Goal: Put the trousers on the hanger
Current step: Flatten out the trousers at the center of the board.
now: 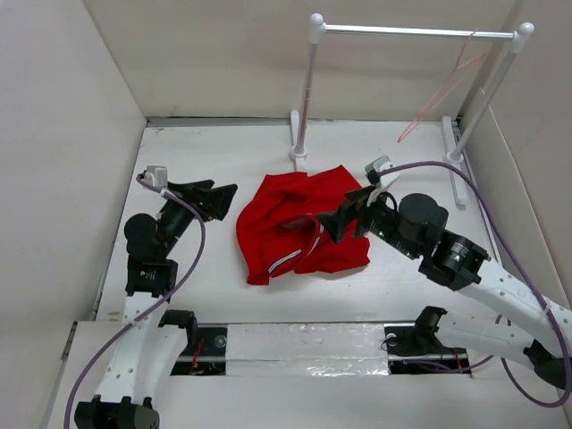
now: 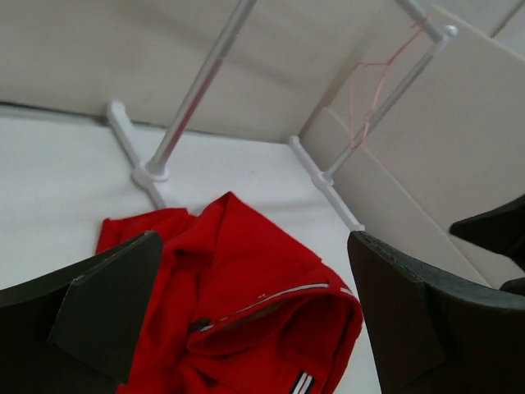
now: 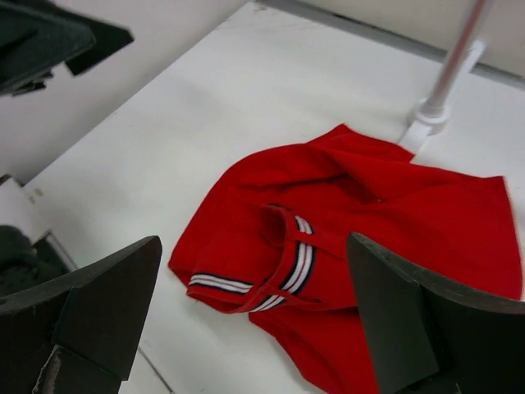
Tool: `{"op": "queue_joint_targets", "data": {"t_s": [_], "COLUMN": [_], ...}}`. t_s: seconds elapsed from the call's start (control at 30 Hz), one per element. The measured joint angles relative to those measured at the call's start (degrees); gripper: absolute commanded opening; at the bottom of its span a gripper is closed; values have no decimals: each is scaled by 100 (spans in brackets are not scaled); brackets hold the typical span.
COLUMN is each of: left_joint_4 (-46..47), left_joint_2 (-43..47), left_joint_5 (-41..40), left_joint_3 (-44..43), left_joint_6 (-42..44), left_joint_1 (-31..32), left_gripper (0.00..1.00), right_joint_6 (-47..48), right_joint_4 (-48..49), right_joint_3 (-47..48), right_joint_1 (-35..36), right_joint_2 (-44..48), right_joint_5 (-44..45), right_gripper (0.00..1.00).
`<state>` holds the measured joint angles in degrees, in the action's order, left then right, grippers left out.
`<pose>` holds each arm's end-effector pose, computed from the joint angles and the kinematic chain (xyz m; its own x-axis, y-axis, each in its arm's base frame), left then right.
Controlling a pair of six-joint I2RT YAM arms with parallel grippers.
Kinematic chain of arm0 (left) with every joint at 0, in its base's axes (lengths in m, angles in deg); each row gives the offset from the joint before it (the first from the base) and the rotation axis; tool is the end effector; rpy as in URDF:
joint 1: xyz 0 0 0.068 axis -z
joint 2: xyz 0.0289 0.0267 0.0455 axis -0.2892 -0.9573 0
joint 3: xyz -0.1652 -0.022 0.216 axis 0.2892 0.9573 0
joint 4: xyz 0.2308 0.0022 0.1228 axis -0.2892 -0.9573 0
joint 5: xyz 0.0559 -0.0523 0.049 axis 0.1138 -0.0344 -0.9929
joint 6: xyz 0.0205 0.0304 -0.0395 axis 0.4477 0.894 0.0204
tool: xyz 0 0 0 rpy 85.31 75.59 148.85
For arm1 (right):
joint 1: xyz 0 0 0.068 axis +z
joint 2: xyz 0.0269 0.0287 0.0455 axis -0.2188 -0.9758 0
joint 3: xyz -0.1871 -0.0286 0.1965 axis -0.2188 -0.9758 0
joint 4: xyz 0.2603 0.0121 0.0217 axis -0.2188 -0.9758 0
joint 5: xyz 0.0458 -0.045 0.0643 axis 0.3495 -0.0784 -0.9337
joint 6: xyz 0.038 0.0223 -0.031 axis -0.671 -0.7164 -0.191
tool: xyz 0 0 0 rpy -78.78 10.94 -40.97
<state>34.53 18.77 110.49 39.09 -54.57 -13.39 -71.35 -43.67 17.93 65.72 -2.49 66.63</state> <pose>0.1523 -0.0270 0.3454 0.0108 -0.4775 -0.8785 0.6334 0.6831 -0.3635 0.1228 0.1542 0.3916 -0.2014 0.0310 -0.9790 -0.6727 0.7221 0.1612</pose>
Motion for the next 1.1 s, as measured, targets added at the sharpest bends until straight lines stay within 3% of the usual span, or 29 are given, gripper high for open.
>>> {"op": "queue_joint_targets", "data": {"t_s": [0.17,0.33,0.37,0.4,0.47,0.5,0.53,0.57,0.6,0.63,0.77,0.93,0.97,1.0,1.03,1.07,1.1], "left_joint_4": [-1340,-1294,-1034,-612,254,708,1093,1397,1622,1757,1816,1032,772,503,275,55,-133], "left_joint_2": [155,188,168,122,-98,-282,-494,-706,-957,-1154,-1696,-2153,-2184,-2188,-2175,-2146,-2122], "left_joint_5": [-831,-1134,-1064,-966,-778,-702,-636,-608,-608,-636,-868,-2090,-2367,-2618,-2855,-3049,-3200], "left_joint_3": [-409,-584,-494,-345,-20,133,232,258,251,227,-328,-1331,-1355,-1290,-1126,-907,-671], "left_joint_6": [-109,-763,-933,-1158,-1582,-1812,-2009,-2179,-2310,-2391,-2343,-1580,-1434,-1344,-1263,-1222,-1207], "left_joint_1": [155,192,195,201,212,212,216,227,245,254,367,1388,1563,1655,1683,1681,1676], "left_gripper": [99,99,99,99,99,98,89,64,9,0,0,0,3,17,22,26,33], "right_joint_6": [199,385,422,487,629,634,647,662,678,691,774,1025,1082,1150,1213,1274,1303], "right_joint_4": [-98,-111,-111,-107,-59,22,79,111,164,219,289,203,144,68,31,-7,-33], "right_joint_3": [348,472,470,468,442,411,378,372,372,374,450,918,1080,1266,1440,1624,1794], "right_joint_1": [2,17,20,22,24,24,26,26,26,26,26,50,76,101,131,153,179], "right_joint_2": [4,-66,-76,-81,-52,-24,11,33,37,28,-249,-1373,-1652,-1961,-2271,-2575,-2874], "right_joint_5": [398,645,667,686,691,688,684,656,616,568,197,-326,-378,-422,-463,-487,-507], "right_gripper": [100,100,88,63,0,0,0,0,0,0,0,0,4,9,17,37,46]}}
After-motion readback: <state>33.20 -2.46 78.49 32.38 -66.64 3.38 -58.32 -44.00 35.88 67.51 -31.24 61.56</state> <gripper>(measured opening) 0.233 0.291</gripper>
